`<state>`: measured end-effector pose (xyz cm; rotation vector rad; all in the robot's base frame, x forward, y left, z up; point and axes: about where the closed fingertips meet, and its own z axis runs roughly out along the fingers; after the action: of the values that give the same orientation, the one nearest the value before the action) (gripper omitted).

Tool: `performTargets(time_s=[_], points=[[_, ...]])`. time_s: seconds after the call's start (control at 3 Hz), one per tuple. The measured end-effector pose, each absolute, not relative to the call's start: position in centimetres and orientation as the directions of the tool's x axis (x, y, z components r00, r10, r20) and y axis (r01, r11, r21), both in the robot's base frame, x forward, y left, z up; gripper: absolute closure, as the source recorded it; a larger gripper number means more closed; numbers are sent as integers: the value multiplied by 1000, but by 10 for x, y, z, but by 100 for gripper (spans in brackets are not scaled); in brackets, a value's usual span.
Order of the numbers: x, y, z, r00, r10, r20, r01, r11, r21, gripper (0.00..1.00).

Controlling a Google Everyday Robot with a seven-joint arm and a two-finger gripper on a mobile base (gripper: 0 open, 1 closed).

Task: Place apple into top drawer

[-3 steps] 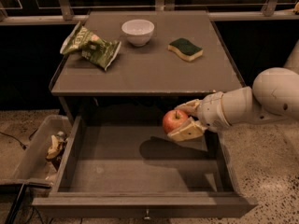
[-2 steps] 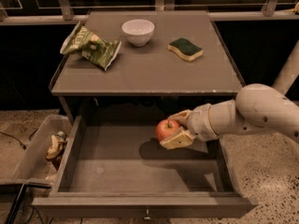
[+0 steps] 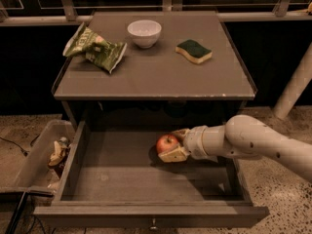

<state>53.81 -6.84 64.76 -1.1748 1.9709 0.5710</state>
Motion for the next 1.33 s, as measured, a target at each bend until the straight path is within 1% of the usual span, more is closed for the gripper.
performTargets(time_s=[0.33, 0.67, 1.33], points=[[544, -61, 618, -312, -556, -770, -866, 499, -9, 100], [545, -60, 618, -310, -555, -772, -865, 502, -14, 81], [545, -60, 618, -310, -555, -772, -865, 502, -13, 35]])
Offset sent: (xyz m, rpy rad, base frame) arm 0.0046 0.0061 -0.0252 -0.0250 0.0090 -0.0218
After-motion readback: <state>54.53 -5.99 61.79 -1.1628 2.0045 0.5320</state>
